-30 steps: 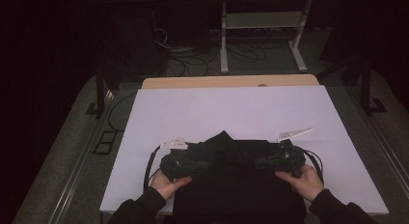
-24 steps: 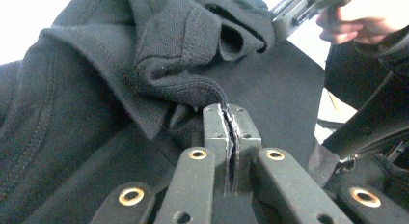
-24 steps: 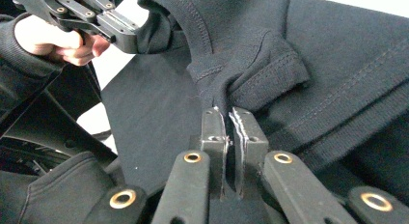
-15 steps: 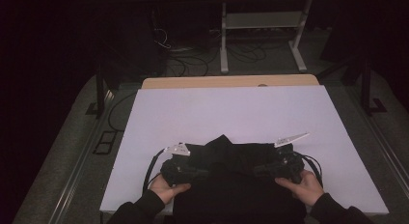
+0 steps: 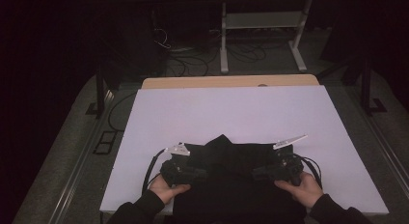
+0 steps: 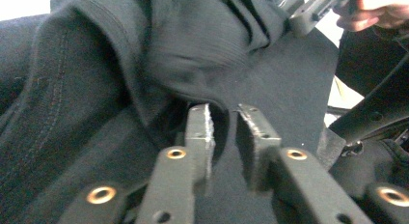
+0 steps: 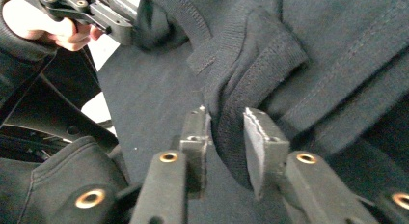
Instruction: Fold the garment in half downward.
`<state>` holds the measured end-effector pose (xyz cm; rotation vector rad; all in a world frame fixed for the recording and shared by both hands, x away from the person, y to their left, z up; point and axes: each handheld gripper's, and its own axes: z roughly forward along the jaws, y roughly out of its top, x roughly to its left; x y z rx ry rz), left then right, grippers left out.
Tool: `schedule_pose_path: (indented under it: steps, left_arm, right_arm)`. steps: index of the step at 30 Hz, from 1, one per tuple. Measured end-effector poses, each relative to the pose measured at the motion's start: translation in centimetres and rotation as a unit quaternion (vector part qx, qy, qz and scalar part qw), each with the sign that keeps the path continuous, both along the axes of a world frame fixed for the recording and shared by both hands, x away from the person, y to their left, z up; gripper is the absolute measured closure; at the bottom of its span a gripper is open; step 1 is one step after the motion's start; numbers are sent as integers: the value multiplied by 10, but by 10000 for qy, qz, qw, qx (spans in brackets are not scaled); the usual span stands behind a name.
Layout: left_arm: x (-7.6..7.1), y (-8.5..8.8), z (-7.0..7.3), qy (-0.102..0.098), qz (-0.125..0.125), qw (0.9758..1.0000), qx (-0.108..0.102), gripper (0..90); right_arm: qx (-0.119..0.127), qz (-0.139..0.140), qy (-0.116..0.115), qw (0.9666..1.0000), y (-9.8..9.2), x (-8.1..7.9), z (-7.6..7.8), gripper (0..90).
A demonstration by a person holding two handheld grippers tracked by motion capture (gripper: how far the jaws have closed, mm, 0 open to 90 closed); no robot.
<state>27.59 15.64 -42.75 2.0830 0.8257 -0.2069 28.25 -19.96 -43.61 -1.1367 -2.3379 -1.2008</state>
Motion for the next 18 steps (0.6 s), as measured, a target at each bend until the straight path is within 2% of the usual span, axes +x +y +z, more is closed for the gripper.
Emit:
schedule_pose_path:
  steps: [7,10,18]
  left_arm:
    - [2,7,4,-59,67,9997,-211,493]
    - [3,10,6,-93,196,9994,-261,427]
    - [7,23,14,-238,232,9983,-469,289]
  right_arm:
    - [70,-48,-169,9998,-2,-1,5,497]
    - [55,-53,-259,9996,-3,-1,9,417]
    - [-5,-136,-540,9985,-10,0,20,242]
